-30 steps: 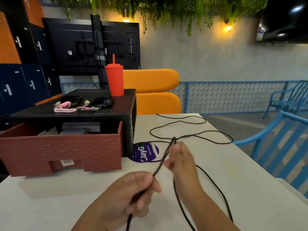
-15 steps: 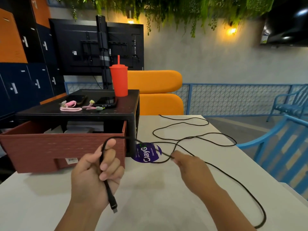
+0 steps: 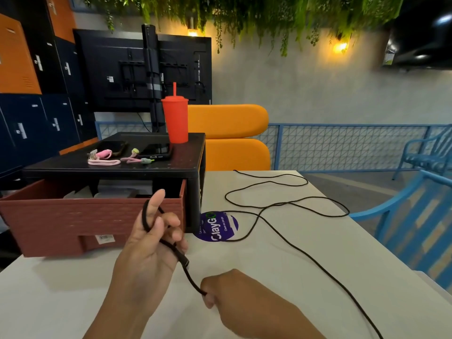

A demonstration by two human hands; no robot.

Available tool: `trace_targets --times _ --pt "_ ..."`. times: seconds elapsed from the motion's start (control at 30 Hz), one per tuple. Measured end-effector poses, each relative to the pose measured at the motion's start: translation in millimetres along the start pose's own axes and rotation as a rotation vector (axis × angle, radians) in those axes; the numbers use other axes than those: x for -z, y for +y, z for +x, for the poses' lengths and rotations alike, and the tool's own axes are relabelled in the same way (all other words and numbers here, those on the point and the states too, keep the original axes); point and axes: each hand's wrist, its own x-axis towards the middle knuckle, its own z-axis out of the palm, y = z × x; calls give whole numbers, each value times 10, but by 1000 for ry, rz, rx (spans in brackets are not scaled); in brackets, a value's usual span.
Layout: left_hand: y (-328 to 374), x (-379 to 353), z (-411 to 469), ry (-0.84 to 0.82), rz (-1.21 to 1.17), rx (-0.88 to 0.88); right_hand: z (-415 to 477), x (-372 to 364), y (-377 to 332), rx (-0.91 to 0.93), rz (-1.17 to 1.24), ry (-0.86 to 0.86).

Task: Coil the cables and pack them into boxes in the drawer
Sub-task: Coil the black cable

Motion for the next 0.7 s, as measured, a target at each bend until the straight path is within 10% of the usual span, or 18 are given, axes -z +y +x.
trace_targets --times 0.27,0.4,0.53,0.7 --pt "-120 -103 -63 111 381 -122 -157 89 -165 59 93 0" --pt "-222 -90 -125 -18 796 -138 -194 185 -151 207 -121 278" --pt "-255 -169 -167 -127 581 250 -175 239 56 244 -358 670" --pt "-164 -282 -202 -245 290 550 -186 338 174 213 -4 830"
